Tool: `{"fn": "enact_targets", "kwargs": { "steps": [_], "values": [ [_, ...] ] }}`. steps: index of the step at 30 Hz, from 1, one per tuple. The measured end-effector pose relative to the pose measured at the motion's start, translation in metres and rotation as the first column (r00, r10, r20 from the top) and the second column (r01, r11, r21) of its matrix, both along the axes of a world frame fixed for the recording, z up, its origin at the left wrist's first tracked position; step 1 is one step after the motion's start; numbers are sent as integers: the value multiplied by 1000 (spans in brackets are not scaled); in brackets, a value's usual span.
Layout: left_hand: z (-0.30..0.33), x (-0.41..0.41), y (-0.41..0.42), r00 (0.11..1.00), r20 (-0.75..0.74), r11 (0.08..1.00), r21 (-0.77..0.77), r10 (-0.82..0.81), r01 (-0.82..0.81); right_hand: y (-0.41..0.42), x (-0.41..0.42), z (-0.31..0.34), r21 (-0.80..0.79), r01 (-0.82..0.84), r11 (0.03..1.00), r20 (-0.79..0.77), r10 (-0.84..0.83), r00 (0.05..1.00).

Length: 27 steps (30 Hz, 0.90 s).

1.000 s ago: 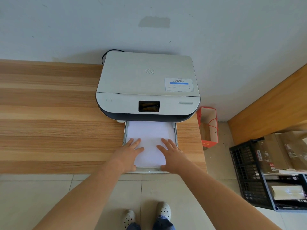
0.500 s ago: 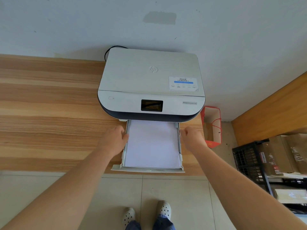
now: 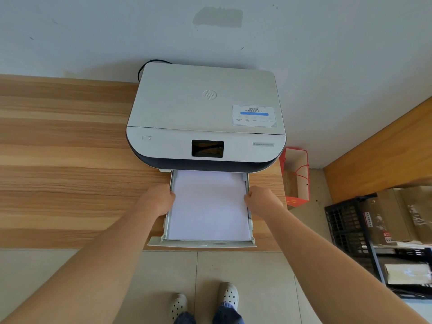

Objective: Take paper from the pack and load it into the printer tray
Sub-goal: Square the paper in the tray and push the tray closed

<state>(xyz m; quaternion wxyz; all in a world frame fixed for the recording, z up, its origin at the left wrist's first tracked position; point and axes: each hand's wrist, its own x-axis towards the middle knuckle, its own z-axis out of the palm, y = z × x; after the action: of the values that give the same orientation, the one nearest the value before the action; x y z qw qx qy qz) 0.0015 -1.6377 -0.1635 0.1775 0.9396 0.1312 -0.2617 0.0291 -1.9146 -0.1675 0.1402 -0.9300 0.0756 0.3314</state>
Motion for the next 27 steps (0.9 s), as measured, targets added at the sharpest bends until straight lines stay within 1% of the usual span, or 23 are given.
{"fn": "enact_targets", "kwargs": {
  "steps": [4, 8, 15, 18, 22, 27],
  "values": [
    [-2, 1, 2, 1000, -17, 1000, -27, 10, -10, 0, 2, 0, -24, 3, 1000, -17, -3, 1000],
    [-3, 0, 2, 1000, 0, 1000, -14, 7, -7, 2, 3, -2, -19, 9, 1000, -16, -10, 1000],
    [-4, 1, -2, 1000, 18, 999, -33, 11, -10, 4, 1, -4, 40, 45, 998, 2, -46, 999],
    [-4, 0, -1, 1000, 18, 999, -40, -6, 6, 4, 0, -6, 38, 32, 999, 17, -32, 999],
    [-3, -1, 2, 998, 0, 998, 1, -62, 62, 1, -1, -4, 39, 3, 999, 23, -4, 1000],
    [-2, 1, 3, 997, -6, 997, 7, -71, 71, -2, -1, -3, 36, -30, 999, 34, 29, 999]
  ]
}}
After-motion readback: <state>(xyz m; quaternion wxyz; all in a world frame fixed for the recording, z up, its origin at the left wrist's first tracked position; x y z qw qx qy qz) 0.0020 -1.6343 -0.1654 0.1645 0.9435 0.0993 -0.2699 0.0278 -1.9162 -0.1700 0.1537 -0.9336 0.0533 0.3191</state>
